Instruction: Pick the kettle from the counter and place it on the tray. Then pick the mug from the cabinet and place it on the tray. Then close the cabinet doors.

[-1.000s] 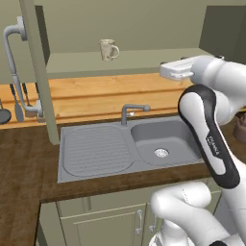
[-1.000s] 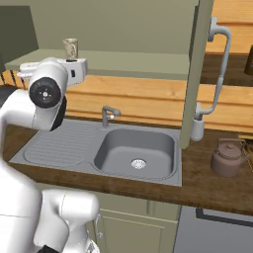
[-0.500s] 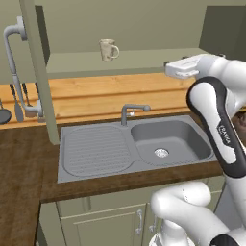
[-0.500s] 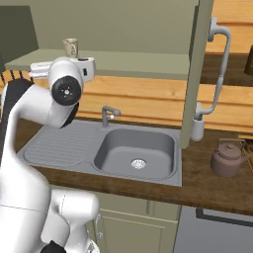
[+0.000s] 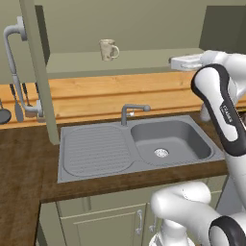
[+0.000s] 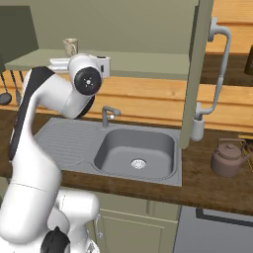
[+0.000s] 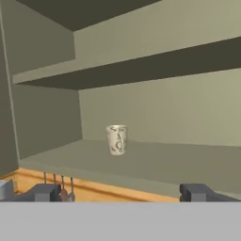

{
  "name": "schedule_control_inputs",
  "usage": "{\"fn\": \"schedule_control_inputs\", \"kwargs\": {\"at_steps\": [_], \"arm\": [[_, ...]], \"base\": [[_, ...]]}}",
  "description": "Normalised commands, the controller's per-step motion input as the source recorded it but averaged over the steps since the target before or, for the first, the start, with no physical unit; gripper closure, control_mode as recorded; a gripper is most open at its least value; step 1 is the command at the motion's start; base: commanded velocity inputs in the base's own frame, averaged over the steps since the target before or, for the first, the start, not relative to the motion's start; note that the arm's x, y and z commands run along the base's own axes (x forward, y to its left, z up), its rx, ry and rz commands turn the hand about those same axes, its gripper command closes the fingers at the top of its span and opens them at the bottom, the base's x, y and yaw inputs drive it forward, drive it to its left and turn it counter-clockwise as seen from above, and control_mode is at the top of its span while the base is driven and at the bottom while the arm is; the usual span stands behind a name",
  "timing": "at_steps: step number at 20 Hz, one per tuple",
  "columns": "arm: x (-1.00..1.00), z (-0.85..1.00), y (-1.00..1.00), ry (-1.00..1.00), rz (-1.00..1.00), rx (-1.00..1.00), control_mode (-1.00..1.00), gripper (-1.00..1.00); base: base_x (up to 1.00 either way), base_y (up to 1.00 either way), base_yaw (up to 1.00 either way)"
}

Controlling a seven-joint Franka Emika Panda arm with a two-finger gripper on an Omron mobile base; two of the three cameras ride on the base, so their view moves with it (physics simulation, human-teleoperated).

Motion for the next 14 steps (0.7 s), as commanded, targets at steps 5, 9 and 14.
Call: {"fn": "schedule_control_inputs", "kwargs": {"at_steps": [5, 9, 14], "arm": [[0.44, 0.10, 0.02, 0.05, 0.00, 0.01, -1.00, -1.00], [0.37, 0.02, 0.40, 0.06, 0.00, -0.13, -1.00, -1.00], [0.25, 0.00, 0.46, 0.02, 0.00, -0.21, -1.00, -1.00]], "base": [[0.00, 0.00, 0.00], [0.00, 0.00, 0.00], [0.00, 0.00, 0.00]]}}
